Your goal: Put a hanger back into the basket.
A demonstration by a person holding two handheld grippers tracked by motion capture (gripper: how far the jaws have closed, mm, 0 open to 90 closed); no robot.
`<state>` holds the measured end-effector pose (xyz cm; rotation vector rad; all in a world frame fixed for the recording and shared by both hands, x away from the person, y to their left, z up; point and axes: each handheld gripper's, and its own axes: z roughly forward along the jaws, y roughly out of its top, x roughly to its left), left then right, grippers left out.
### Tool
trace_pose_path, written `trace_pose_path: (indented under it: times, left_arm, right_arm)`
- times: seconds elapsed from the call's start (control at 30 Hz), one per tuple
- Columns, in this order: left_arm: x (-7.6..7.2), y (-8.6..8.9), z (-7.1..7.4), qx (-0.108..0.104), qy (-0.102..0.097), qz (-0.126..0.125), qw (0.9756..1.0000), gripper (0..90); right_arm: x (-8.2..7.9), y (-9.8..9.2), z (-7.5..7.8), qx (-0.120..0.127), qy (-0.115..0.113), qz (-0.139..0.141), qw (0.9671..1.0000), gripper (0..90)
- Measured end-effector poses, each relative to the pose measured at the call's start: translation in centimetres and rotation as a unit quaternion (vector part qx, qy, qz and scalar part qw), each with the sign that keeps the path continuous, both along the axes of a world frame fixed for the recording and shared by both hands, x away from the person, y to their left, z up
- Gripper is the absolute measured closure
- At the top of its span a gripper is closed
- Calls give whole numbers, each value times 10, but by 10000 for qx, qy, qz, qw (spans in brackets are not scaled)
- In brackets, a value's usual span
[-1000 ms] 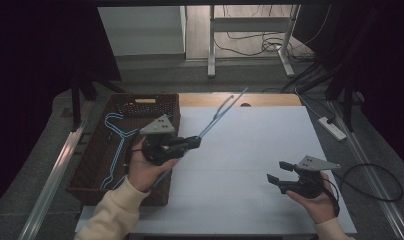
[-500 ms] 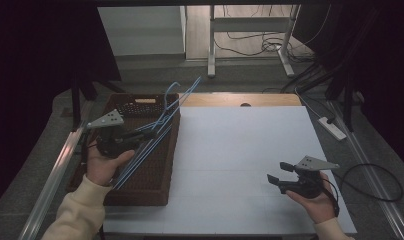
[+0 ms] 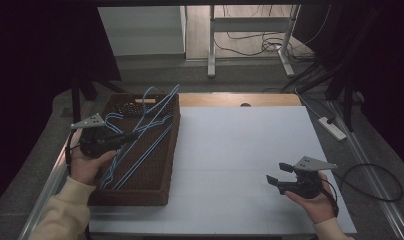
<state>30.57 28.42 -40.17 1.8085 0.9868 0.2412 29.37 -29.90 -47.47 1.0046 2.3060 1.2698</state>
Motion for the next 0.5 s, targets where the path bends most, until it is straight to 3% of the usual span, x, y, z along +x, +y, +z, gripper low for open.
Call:
trace_pose_path:
  times: [0.5]
  left_arm:
    - [-1, 15, -15, 85, 261, -127, 9995, 865]
  right_arm:
    - [0, 1, -2, -55, 35, 26, 10000, 301]
